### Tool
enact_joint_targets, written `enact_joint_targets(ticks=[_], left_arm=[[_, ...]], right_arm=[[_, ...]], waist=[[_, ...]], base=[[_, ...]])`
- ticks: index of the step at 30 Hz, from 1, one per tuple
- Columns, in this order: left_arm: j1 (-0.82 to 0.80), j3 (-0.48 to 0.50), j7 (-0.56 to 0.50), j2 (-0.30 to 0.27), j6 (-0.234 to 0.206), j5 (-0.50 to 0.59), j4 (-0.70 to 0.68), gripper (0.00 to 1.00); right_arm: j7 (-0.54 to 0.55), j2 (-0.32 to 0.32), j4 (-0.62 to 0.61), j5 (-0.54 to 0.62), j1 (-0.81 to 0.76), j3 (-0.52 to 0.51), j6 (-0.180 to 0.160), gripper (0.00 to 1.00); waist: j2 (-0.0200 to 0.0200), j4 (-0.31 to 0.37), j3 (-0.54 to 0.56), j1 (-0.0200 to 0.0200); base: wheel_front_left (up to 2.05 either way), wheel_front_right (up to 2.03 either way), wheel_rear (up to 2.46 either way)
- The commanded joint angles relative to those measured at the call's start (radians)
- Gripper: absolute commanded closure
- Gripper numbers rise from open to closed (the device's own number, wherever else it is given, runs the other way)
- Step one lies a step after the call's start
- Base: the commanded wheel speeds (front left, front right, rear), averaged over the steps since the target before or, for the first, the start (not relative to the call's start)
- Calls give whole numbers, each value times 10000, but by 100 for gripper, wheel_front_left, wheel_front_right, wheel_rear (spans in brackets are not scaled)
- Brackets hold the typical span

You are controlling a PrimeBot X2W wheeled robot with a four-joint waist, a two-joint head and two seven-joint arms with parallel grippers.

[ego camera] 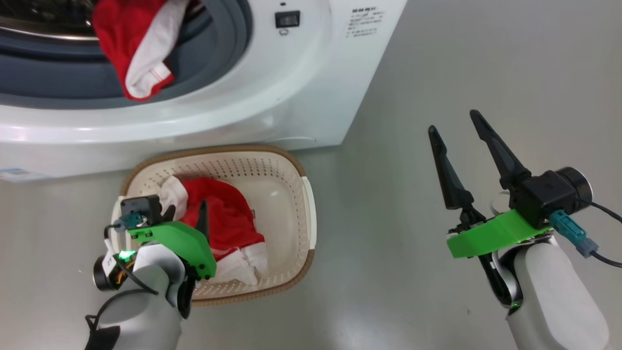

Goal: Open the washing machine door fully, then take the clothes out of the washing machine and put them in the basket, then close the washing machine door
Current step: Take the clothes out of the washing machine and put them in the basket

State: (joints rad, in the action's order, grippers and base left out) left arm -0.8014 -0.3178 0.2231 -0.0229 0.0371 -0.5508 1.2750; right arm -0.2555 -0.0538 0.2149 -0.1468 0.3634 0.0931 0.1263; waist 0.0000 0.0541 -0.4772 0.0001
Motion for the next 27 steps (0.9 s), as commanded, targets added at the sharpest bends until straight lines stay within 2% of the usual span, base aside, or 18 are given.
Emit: enact_joint_targets(ticks=[1, 9, 19, 20, 27], left_arm=[[282, 162, 156, -283, 24, -62, -166, 0], [886, 180, 378, -277, -13, -27, -1183, 0], [2457, 881, 385, -552, -388, 524, -4355, 0], [2457, 881, 385, -552, -388, 524, -4355, 0], [3818, 1387, 385, -681, -463, 1043, -6945, 0]], right_arm=[[-63, 36, -178, 121, -263, 98, 44, 0], [-63, 36, 6, 166, -558, -164, 44, 0], [-63, 36, 157, 106, -984, -223, 44, 0], [-63, 36, 157, 106, -984, -223, 44, 0], [-63, 36, 226, 181, -1259, -372, 44, 0]], waist=[[0, -219, 407, -1], [0, -437, 1243, -1], [0, -578, 2177, -1], [0, -578, 2177, -1], [0, -595, 2824, -1]], base=[[0, 0, 0], [0, 0, 0], [0, 0, 0], [0, 0, 0], [0, 0, 0]])
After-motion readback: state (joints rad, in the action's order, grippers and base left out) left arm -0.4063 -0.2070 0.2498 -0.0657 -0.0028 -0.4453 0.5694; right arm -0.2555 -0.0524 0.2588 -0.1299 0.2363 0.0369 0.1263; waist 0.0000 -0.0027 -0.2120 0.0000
